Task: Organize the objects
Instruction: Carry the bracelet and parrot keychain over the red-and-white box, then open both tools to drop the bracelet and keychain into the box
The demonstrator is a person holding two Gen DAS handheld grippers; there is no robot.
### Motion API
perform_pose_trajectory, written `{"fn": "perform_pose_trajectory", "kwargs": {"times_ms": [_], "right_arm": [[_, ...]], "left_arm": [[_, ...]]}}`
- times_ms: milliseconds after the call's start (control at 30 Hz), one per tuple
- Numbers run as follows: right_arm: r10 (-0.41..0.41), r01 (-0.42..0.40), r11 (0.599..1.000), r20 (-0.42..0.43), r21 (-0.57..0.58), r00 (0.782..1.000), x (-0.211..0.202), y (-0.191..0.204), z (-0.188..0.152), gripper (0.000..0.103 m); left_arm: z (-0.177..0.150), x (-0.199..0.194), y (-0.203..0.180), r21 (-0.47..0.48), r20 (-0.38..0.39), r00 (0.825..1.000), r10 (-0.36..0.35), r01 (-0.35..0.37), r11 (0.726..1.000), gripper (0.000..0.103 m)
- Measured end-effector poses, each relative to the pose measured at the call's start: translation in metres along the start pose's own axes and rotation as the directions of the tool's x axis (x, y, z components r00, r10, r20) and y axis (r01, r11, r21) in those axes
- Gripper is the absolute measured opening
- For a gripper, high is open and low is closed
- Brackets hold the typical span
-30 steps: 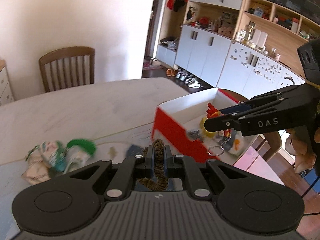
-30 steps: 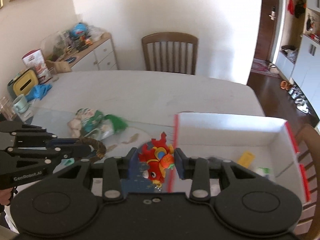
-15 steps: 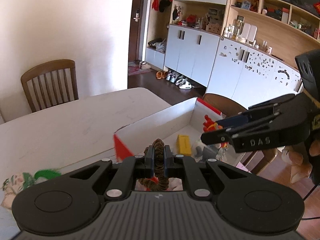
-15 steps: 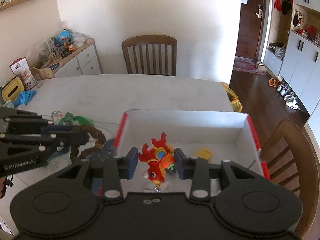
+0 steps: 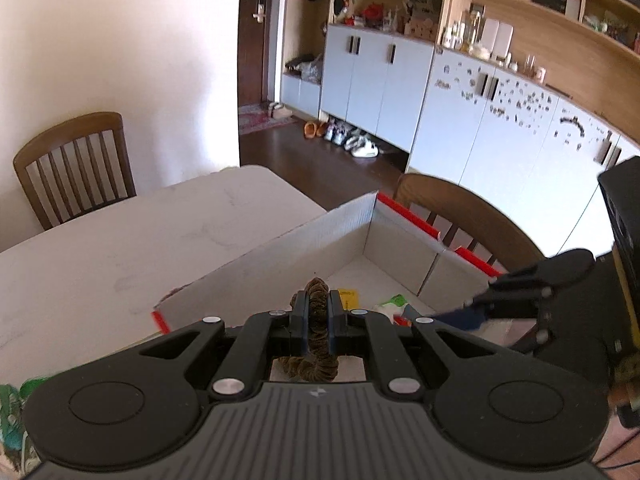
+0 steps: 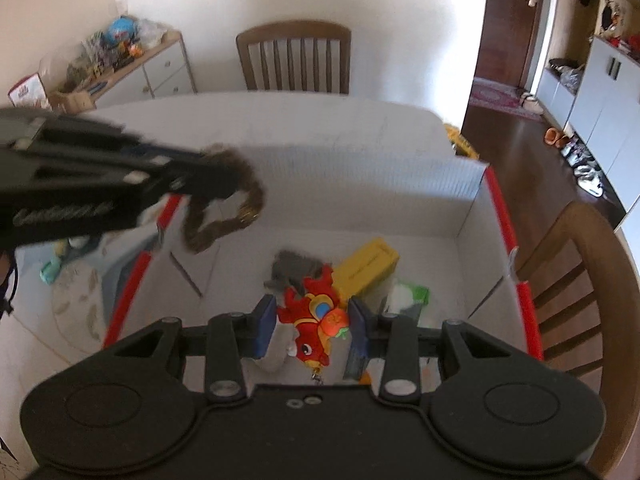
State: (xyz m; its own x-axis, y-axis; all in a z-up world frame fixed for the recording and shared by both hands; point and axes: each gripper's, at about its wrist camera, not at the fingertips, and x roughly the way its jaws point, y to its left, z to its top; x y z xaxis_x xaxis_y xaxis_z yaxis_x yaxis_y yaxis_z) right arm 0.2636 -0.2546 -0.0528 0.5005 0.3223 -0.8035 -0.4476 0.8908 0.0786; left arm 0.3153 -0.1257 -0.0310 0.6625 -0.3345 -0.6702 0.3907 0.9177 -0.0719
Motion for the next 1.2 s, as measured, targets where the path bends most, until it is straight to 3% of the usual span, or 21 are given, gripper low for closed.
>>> {"fn": "perform_pose_trajectory", "kwargs": {"times_ms": [333, 733, 967, 1200], "right_arm": [[0.022, -0.024, 0.999, -0.062, -0.028, 0.998, 0.026, -0.006, -0.009, 0.037], [0.034, -0.038, 0.999, -0.099, -0.036, 0.994, 0.038, -0.011, -0.015, 0.038], [0.034, -0.038, 0.999, -0.112, -0.033, 0.993, 0.041, -0.016, -0.018, 0.038], [0.035, -0.04, 0.998, -0.116, -0.039, 0.993, 0.04, -0.016, -0.018, 0.039]], "left_arm": [[-0.003, 0.061, -0.007, 0.024, -0.155, 0.988, 0.017, -0.013, 1.0, 0.008], [-0.016, 0.095, -0.012, 0.027, -0.3, 0.954, 0.024, -0.017, 0.999, 0.008], [-0.023, 0.101, -0.013, 0.044, -0.344, 0.939, 0.023, -0.008, 0.999, 0.008], [-0.026, 0.099, -0.012, 0.037, -0.347, 0.938, 0.015, -0.002, 0.999, 0.01]]}}
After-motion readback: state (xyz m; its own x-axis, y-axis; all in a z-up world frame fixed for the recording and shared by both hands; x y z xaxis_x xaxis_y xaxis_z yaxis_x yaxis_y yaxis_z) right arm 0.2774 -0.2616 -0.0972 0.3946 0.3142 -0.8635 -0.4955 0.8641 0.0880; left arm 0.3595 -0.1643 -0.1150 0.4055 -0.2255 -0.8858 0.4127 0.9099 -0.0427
